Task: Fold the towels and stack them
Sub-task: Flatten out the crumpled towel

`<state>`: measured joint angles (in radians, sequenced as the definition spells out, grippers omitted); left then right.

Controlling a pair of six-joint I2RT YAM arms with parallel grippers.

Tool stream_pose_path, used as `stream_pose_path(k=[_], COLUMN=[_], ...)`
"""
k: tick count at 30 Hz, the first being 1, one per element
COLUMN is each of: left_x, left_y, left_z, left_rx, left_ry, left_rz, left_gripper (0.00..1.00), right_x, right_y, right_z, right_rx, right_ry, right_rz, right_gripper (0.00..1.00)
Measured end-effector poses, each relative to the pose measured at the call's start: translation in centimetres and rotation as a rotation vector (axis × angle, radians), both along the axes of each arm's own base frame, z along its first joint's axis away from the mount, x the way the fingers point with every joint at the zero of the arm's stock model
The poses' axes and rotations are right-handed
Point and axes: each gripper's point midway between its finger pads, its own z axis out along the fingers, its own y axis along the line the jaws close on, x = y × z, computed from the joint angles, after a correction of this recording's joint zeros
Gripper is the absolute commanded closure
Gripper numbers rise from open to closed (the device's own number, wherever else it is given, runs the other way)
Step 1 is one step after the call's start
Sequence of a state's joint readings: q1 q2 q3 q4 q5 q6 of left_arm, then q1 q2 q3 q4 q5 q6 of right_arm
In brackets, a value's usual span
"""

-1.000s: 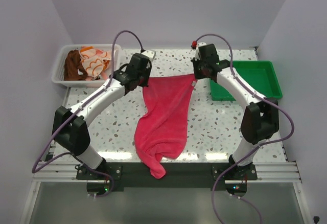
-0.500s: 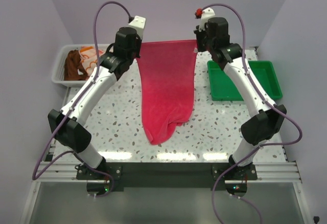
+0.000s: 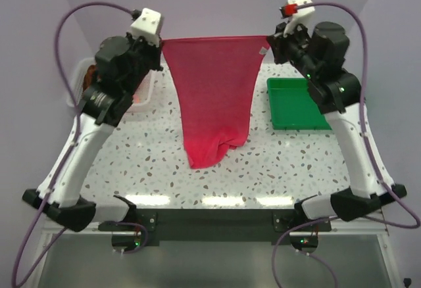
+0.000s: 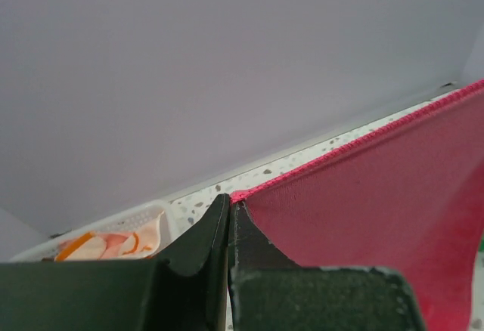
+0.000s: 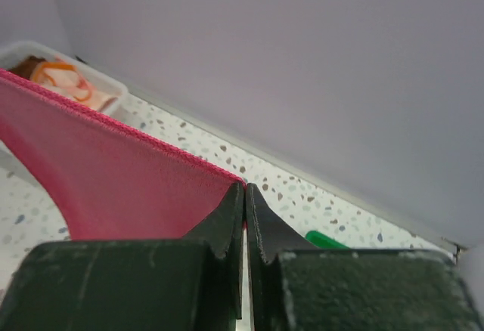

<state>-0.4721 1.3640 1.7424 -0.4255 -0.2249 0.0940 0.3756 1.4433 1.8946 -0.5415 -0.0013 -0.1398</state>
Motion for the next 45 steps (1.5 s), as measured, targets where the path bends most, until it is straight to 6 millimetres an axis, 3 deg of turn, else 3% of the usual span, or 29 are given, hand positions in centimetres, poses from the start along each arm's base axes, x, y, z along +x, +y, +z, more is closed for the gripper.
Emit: stream_pose_path(k=[2,5,8,10,16,22,24,27,29,32,35,38,42,45], left_x=[-3.8,-9.3,-13.6,-15.3,-17.1,-16.8,-15.5,-12.2,-8.7,-1.9,5.7,12.6,18.3,20.4], left_y=[0.0,0.2,0.2,0.0,-0.4,-0.6,-0.7,-0.9,-1.1,-1.5,-1.7,-1.3,0.1,0.8], left_z=[2.6,5.8,8.4,9.4,11.3,13.5,14.2,14.7,13.9,10.7,4.6,-4.2,-14.3,-18.7], left_rx=[-0.033,-0.072,-0.094,-0.093,-0.092,-0.098,-0.101,-0.098,-0.082,-0.033,0.027,0.098,0.16,0.176], left_ry=[-0.077,-0.18,-0.269,-0.299,-0.329,-0.345,-0.345,-0.333,-0.3,-0.219,-0.094,0.074,0.243,0.301], left_rz=[-0.097,-0.224,-0.338,-0.393,-0.458,-0.461,-0.435,-0.356,-0.279,-0.152,-0.049,0.029,0.084,0.103], left_gripper=[1.0,1.0,1.0,1.0,1.0,1.0,1.0,1.0,1.0,1.0,1.0,1.0,1.0,1.0], right_x=[-3.7,-9.1,-13.5,-15.6,-18.8,-18.9,-17.9,-14.7,-11.5,-6.0,0.9,7.5,14.1,17.0], right_y=[-0.2,-0.3,-0.4,-0.5,-1.0,-1.1,-1.0,-0.9,-0.8,-0.6,-0.1,0.8,1.8,2.1], right_z=[3.4,6.8,8.7,9.4,11.4,13.4,13.8,13.9,13.2,11.2,7.0,0.4,-8.7,-13.9], right_rx=[0.034,0.063,0.073,0.072,0.065,0.074,0.076,0.077,0.07,0.038,-0.019,-0.091,-0.155,-0.189], right_ry=[-0.084,-0.18,-0.245,-0.27,-0.323,-0.363,-0.366,-0.355,-0.326,-0.274,-0.19,-0.068,0.073,0.144], right_rz=[0.062,0.164,0.256,0.302,0.348,0.345,0.323,0.26,0.203,0.106,0.017,-0.034,-0.051,-0.046], right_gripper=[1.0,1.0,1.0,1.0,1.0,1.0,1.0,1.0,1.0,1.0,1.0,1.0,1.0,1.0])
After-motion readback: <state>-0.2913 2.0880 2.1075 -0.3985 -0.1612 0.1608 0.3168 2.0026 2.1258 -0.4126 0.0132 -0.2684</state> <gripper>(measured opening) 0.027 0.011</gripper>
